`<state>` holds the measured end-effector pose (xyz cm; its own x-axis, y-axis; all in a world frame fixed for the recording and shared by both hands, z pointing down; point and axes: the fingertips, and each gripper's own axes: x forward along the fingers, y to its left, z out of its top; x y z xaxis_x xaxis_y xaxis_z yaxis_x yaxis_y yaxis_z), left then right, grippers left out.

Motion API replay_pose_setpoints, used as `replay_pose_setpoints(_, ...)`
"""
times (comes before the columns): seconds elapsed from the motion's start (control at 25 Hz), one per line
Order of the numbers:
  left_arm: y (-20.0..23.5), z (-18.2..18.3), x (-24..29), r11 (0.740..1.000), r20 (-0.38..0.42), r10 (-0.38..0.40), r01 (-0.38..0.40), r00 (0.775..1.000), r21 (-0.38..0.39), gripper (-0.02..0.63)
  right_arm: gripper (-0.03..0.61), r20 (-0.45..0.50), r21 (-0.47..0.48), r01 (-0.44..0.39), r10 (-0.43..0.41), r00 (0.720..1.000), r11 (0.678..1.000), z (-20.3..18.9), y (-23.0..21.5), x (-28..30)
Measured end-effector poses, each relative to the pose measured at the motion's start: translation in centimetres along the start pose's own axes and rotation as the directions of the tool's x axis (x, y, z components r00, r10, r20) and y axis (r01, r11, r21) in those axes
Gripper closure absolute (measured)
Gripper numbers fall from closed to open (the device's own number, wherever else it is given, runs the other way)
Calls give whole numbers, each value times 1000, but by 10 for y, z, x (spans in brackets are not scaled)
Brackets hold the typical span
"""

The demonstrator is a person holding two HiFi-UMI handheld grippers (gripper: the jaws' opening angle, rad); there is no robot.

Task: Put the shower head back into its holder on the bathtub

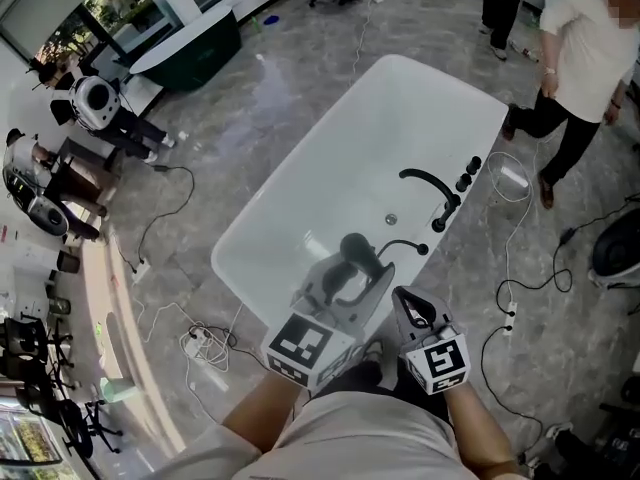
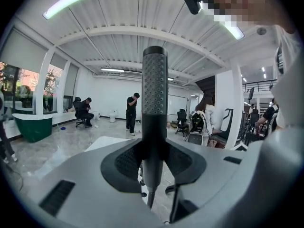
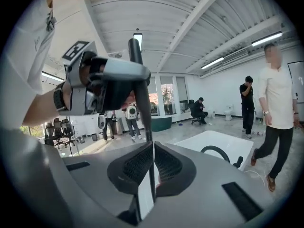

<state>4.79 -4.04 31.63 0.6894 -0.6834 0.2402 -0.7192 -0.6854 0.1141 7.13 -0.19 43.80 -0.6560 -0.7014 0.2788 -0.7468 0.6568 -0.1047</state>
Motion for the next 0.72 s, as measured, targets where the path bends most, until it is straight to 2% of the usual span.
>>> replay_pose_setpoints(0.16, 7, 23, 1, 1000, 29, 12, -13, 1000, 16, 482, 565, -51, 5, -35, 35, 998, 999, -28, -1, 19)
replay_pose_setpoints(0.48, 18, 36, 1, 1000, 12, 25, -25, 1000, 11, 482, 565, -66, 6, -7, 8, 998, 1000, -50, -6, 46)
replay_pose_setpoints(0.72, 24, 79, -6, 1000, 62, 23, -24, 998, 18, 482, 554, -157, -12, -10, 8, 988, 1000, -93, -14, 63)
